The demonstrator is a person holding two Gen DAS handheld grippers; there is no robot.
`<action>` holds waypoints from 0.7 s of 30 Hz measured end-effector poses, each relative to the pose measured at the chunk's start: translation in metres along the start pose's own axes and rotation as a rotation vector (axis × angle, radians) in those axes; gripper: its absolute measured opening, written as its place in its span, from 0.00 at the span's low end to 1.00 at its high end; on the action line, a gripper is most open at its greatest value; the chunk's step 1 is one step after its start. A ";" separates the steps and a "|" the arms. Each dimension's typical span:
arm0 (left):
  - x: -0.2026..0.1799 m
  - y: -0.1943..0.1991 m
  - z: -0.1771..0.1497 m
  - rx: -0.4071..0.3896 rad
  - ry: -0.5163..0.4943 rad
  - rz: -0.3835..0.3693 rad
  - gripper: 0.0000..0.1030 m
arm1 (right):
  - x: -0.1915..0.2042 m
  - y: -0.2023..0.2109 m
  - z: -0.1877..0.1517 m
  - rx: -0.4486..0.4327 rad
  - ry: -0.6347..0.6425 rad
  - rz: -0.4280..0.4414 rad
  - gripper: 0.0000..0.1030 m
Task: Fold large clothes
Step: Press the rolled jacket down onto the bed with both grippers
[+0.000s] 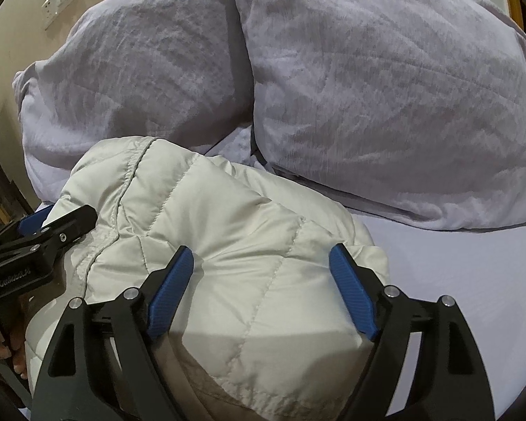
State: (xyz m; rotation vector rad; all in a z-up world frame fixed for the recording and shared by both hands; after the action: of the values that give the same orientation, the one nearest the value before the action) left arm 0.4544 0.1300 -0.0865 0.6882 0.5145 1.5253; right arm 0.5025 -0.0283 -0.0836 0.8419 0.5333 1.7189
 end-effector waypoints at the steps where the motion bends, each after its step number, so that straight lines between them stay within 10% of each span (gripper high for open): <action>1: 0.000 0.000 0.000 0.000 -0.001 0.002 0.93 | 0.000 0.000 0.000 -0.002 -0.002 0.000 0.80; 21: -0.003 -0.007 -0.002 -0.005 -0.010 0.032 0.98 | -0.004 0.001 -0.003 -0.037 -0.027 -0.003 0.86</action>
State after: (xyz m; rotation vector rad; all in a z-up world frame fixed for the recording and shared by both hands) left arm 0.4584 0.1277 -0.0935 0.7028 0.4944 1.5523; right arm 0.5000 -0.0324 -0.0861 0.8369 0.4826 1.7076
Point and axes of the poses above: each gripper's, at about its wrist camera, not at the fingertips, and y roughly against the way its jaws point, x to its left, z to its top, the point moved 5 cm from there along -y, roughly the way its jaws point, and after that the axes turned 15 degrees about -y, right-handed, at the moved point
